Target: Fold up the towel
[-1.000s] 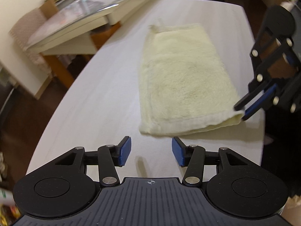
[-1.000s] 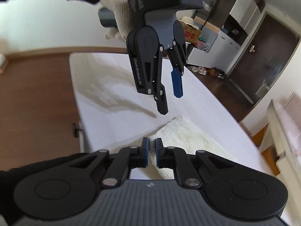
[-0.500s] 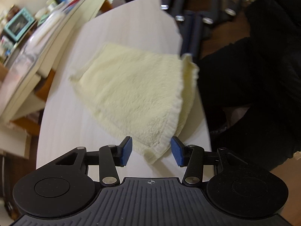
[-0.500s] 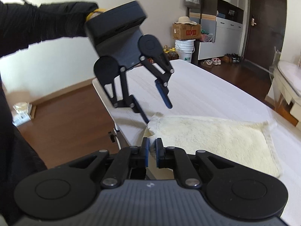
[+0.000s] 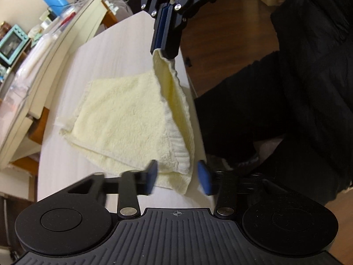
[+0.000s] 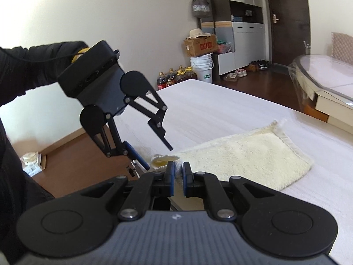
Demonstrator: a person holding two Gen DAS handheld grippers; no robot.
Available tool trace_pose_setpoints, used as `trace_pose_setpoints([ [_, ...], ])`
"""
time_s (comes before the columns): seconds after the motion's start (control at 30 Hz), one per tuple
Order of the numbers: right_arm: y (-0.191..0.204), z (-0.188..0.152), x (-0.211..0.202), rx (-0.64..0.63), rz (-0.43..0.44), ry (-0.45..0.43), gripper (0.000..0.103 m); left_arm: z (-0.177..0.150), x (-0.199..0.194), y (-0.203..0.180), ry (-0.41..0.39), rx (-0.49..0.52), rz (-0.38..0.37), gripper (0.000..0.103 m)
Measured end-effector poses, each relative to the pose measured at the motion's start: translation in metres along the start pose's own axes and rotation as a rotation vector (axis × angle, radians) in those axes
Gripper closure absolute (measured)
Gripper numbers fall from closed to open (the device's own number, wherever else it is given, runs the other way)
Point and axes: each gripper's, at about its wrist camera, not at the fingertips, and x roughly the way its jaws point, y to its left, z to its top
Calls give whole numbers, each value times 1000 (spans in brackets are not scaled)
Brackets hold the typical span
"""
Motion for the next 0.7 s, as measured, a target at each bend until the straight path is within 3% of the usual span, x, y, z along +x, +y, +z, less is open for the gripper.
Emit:
trace_pose_setpoints([
  [0.07,-3,-2,-4,7,-5,-3,95,3,1,-2,5,2,9,93],
  [0.3,11,-16,-3,-91,-44,51,92,7,1,-3,11,-3,0,96],
  [0.53,32,-39,15,-224,-87,100,77,3,4,14,-7,-74,-31,96],
  [0.7,54,-60,28,-356,-151,148,57,5,5,15,-28,-132,-57,96],
])
